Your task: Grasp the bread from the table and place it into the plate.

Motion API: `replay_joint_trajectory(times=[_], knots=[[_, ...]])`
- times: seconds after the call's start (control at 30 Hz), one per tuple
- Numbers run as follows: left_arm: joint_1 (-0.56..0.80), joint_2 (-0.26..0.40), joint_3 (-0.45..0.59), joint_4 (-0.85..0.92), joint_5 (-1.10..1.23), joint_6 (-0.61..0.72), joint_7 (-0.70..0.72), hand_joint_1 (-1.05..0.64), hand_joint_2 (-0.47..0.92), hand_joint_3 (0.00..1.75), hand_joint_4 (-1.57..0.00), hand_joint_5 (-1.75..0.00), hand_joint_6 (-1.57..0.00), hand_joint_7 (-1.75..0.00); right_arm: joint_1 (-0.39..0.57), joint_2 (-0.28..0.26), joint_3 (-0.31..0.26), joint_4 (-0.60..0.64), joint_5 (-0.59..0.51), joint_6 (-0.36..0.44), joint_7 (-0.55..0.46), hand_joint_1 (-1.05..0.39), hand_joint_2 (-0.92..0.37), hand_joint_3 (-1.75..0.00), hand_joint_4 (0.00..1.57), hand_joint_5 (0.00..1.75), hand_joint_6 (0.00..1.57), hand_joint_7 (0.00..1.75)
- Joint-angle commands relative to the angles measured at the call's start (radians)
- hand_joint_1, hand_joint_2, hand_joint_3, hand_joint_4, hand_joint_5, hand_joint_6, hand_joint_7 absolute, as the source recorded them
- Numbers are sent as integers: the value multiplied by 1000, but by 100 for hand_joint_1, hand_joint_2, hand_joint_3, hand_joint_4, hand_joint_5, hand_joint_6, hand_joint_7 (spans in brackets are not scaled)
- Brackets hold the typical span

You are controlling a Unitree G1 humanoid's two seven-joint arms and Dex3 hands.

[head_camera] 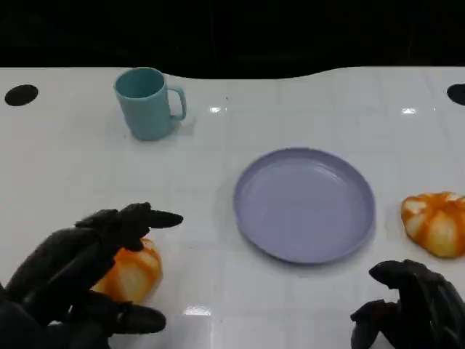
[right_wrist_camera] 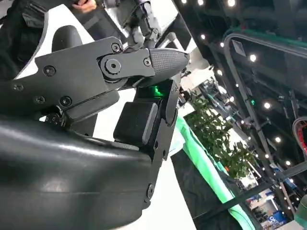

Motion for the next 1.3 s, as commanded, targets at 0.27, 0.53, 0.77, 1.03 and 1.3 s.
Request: replay_joint_trajectory(times=[0.27,0.53,0.77,1.03,1.3], knots=[[10,78,-108,-160,462,238,20,-104,90,3,0,-61,0,-14,9,-13,-5,-19,9,8,-9,-59,-92,-33,157,60,157,24],[-59,89,-211,-48,642,333,57,-97,79,1,0,-88,0,-35,5,-15,-8,-14,11,8,-4,-59,-92,-33,157,60,157,24],[-149,88,-279,131,671,365,92,-95,78,0,0,-98,0,-49,7,-11,-6,-16,6,1,-11,-59,-92,-32,157,60,157,24],[-245,76,-333,348,591,360,150,-81,79,1,0,-114,0,-75,11,-13,-5,-21,10,4,-7,-59,-92,-32,157,60,157,24],[-332,93,-361,640,460,190,394,-57,53,58,-63,-171,-10,-122,12,-12,-4,-24,9,7,-12,-58,-92,-32,157,60,157,24]])
